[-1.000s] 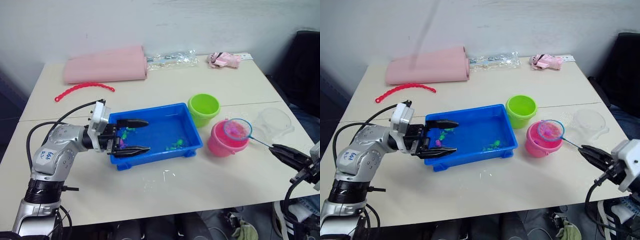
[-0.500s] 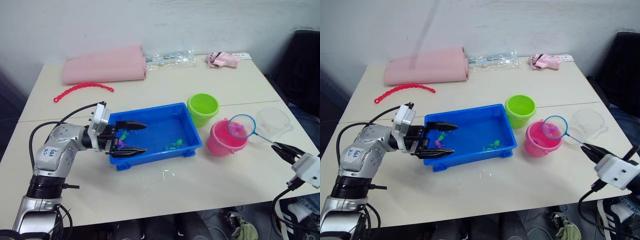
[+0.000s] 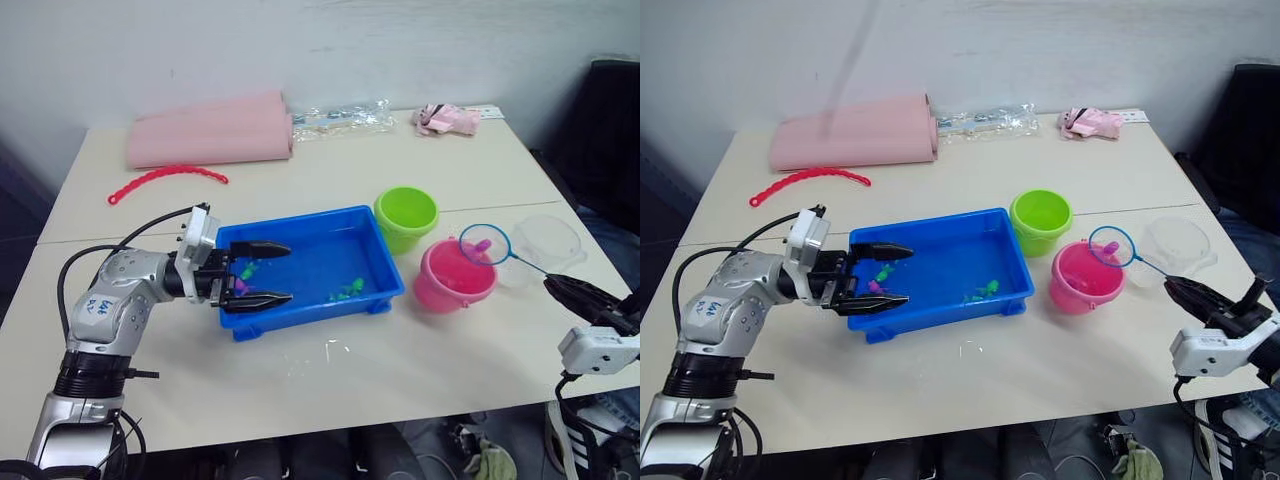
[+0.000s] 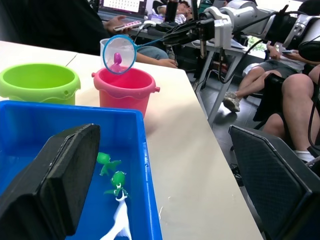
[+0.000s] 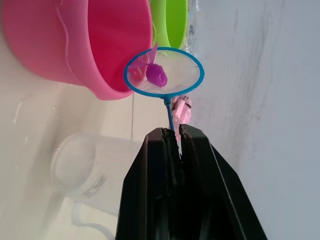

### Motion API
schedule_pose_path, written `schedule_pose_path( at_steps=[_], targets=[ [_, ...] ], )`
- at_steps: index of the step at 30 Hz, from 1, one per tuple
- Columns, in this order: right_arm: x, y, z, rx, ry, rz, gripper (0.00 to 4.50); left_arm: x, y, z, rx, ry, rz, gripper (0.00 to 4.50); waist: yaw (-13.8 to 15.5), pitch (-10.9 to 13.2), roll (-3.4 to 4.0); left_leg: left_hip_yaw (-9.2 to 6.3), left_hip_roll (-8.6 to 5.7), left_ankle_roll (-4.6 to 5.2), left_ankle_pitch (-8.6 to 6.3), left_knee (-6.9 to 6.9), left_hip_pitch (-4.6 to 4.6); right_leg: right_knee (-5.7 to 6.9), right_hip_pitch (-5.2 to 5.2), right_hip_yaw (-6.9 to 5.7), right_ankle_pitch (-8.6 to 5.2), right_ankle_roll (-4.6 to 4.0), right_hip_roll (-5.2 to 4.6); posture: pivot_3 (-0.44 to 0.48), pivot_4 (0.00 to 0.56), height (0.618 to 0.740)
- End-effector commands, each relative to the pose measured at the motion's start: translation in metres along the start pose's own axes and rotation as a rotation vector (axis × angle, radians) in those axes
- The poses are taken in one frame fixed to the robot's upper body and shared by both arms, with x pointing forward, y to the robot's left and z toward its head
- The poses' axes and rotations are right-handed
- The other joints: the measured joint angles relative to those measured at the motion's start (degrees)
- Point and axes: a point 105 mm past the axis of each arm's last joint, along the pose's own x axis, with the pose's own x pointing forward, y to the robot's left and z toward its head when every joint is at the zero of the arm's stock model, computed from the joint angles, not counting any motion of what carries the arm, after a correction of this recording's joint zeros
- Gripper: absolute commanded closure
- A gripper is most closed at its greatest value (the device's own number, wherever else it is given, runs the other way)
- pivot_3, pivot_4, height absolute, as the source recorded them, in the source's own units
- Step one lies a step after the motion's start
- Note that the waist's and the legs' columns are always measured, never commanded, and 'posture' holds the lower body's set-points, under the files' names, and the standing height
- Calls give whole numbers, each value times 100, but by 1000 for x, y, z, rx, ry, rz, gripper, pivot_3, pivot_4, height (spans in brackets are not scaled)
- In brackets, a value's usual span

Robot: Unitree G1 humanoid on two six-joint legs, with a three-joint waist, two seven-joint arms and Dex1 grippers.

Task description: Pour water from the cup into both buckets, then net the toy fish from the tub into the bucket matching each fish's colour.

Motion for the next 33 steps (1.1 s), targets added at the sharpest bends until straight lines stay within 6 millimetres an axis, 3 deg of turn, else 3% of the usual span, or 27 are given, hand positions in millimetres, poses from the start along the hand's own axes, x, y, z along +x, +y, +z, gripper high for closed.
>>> schedule_pose_path(
  at_steps=[1, 12, 16, 19, 22, 25, 27, 29, 33],
  targets=[
    [4, -12, 9, -115, -81, -16, 4500, -1, -4, 7, 35, -11, -2, 30, -11, 0, 0, 0, 1, -1, 0, 0, 0, 0, 0, 0, 0, 0, 1, 0, 150, 740],
    [-2, -6, -2, -166, -50, -10, 4500, 7, -5, 9, 17, -56, 9, 30, -1, 1, -1, 0, 0, 2, 2, 2, 1, 1, 3, 2, 0, 1, -2, 0, 150, 740],
    [-3, 1, 4, -97, -51, -23, 4500, 9, -4, 10, 17, -62, 17, 30, -2, 1, -1, 1, 1, -1, 4, 1, 2, 3, 2, 3, 0, 1, 1, 0, 150, 740],
    [0, -11, 8, 30, -53, -100, 4500, 6, -4, 10, 22, -61, 30, 30, -13, 1, -1, 1, 1, -1, 4, 1, 3, 4, 2, 5, 0, 1, 1, 0, 150, 740],
    [13, -19, 39, 336, -195, -102, 4500, -3, 1, 12, 39, -65, 76, 30, -28, 1, -1, 0, 4, -1, 5, 1, 6, 6, 4, 7, 0, 1, 3, 0, 150, 740],
    [37, -39, 66, 696, -337, -79, 4500, -16, 8, 15, 56, -101, 168, 30, -40, 1, -2, -3, 10, -1, 6, 1, 8, 12, 4, 9, 0, 0, 6, 0, 150, 740],
    [53, -56, 84, 846, -454, -52, 4500, -25, 9, 10, 83, -87, 222, 30, -43, 1, -2, -5, 7, 4, 8, 8, 9, 23, 4, 8, 0, 0, -4, 0, 150, 740],
    [61, -65, 92, 926, -509, -27, 4500, -29, 8, 7, 107, -72, 246, 30, -21, 1, -2, -6, 6, 11, 8, 11, 10, 31, 4, 6, 0, -1, -14, 0, 150, 740],
    [104, -56, 123, 934, -581, 308, 4500, -59, -5, 1, 110, -27, 363, 30, 1, 3, -9, -22, 5, 17, 5, 9, -2, 22, 2, 0, -2, -5, -30, 0, 150, 740]
  ],
)
